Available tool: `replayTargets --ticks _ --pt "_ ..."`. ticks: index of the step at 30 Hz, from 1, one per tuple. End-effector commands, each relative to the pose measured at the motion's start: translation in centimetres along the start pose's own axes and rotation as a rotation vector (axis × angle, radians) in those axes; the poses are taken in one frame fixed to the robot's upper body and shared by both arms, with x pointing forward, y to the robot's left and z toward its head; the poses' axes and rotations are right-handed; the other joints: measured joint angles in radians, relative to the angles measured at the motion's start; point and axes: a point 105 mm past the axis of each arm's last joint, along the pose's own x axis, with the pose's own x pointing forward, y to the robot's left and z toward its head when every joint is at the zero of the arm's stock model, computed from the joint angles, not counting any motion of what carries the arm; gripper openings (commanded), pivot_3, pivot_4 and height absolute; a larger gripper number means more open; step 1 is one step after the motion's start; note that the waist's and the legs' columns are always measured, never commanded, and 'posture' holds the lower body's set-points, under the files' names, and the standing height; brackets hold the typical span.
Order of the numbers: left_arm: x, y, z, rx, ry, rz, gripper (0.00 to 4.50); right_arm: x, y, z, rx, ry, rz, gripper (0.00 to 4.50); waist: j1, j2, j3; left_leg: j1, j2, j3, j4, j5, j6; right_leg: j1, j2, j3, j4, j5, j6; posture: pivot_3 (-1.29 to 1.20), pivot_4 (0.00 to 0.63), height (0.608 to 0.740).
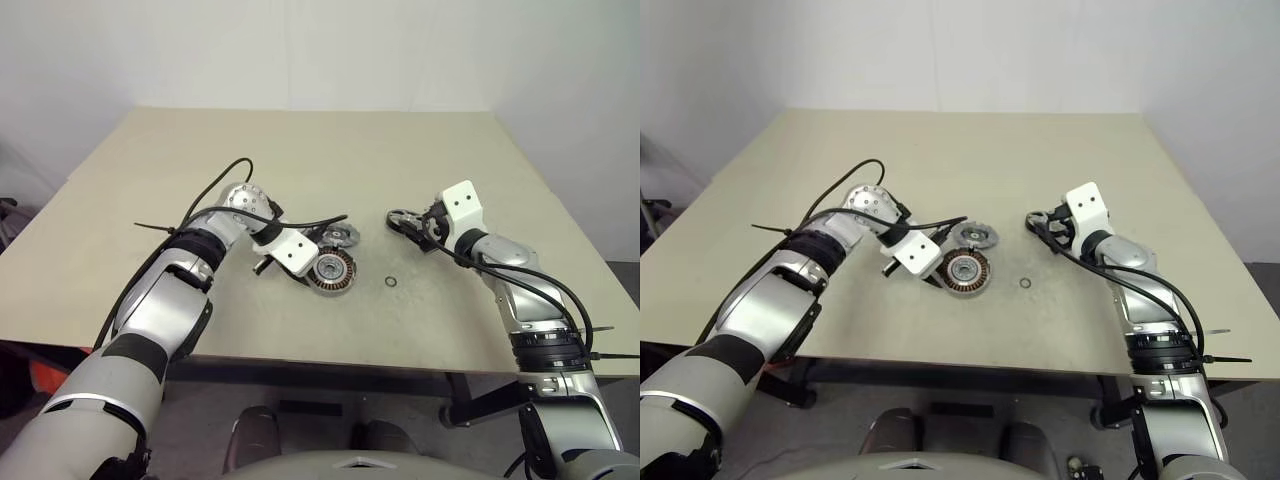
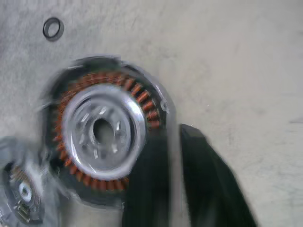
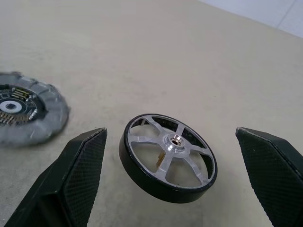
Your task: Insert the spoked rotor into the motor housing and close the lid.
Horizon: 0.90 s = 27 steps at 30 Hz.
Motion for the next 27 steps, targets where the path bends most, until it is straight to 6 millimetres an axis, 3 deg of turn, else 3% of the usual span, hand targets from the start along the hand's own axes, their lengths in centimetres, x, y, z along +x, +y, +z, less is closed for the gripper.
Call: replayTargets --ticks 1,6,11,20,27 --pt "-1.7 1.4 0.6 0.035 0.02 0.041 1.61 -0.3 -0.4 1.9 -0.014 -0.068 -0.011 4.5 0.0 0.0 0.0 0.0 0.0 0.0 0.0 0.0 0.0 0.0 0.0 0.0 0.0 0.0 0.0 0.0 0.0 0.74" --pt "-3.1 3.1 1.9 0.016 -0.044 0.122 1.61 -0.6 -0.1 2.2 -0.019 -0.085 0.011 4.5 0.0 0.0 0.0 0.0 0.0 0.0 0.0 0.0 0.0 0.0 0.0 0.0 0.0 0.0 0.0 0.0 0.0 0.74" --pt "-5.3 4.1 3.5 -0.165 -0.252 0.261 1.61 -2.1 2.0 1.9 -0.02 -0.106 0.126 4.5 0.002 0.0 0.0 0.0 0.0 0.0 0.0 0.0 0.0 0.0 0.0 0.0 0.0 0.0 0.0 0.0 0.0 0.74" --pt "-5.6 -0.4 2.6 -0.597 -0.508 0.463 1.61 -4.8 4.5 0.1 -0.021 -0.034 0.261 4.5 -0.005 0.0 0.0 0.0 0.001 0.001 -0.002 0.0 -0.001 -0.001 0.001 0.0 0.001 -0.002 -0.002 0.0 0.0 0.74" --pt "-3.5 -3.4 1.1 -0.811 -0.562 0.687 1.61 -4.1 5.1 -1.4 0.022 0.016 0.244 4.5 -0.013 0.001 0.0 0.001 0.001 0.001 -0.001 0.001 -0.002 0.001 0.0 0.0 0.001 -0.002 -0.001 0.0 0.0 0.74"
